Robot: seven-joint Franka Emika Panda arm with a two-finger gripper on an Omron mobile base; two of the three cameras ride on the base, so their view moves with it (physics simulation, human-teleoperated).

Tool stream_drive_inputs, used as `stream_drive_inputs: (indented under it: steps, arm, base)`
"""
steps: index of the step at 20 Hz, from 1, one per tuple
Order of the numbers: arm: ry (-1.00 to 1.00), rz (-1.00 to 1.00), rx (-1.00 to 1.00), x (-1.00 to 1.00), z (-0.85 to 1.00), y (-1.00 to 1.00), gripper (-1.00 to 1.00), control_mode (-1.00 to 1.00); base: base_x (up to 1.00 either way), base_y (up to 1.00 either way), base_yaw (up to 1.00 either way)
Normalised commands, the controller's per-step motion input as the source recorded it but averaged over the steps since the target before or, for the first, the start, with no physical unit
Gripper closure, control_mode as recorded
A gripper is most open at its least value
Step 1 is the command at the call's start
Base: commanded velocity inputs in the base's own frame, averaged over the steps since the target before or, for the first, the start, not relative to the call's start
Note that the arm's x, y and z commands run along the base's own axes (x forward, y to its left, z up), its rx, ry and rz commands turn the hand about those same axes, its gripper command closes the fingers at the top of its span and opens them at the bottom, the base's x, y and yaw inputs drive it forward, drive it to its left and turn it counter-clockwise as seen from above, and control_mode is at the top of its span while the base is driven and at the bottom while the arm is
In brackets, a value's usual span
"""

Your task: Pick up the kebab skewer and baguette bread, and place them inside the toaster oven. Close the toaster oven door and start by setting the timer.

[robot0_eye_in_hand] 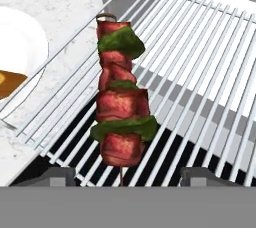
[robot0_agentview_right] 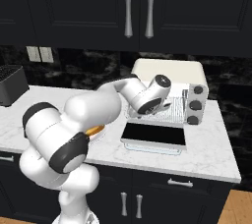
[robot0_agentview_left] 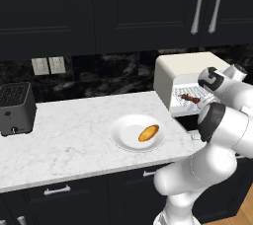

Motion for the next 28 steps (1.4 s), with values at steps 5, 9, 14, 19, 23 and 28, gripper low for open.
stream_drive_inputs:
  steps: [5, 9, 14, 19, 23, 28]
  arm:
    - [-0.05, -0.01, 0.02, -0.19, 0.62, 0.00, -1.00, -1.00]
    - [-0.09, -0.10, 0.03, -0.96, 0.92, 0.26, -1.00, -1.00]
    - [0.00, -0.35, 0.00, -0.99, 0.12, 0.83, -1.00, -1.00]
    - [0.08, -0.44, 0.00, -0.52, 0.00, 1.00, -1.00, -1.00]
    - [0.03, -0.45, 0.00, -0.52, -0.06, 1.00, -1.00, -1.00]
    - [0.08, -0.46, 0.00, -0.09, -0.32, 1.00, -1.00, -1.00]
  base:
    - [0.00, 0.00, 0.00]
    - [0.00, 0.00, 0.00]
    - [0.00, 0.00, 0.00]
    - [0.00, 0.00, 0.00]
    - [0.00, 0.00, 0.00]
    - [0.00, 0.00, 0.00]
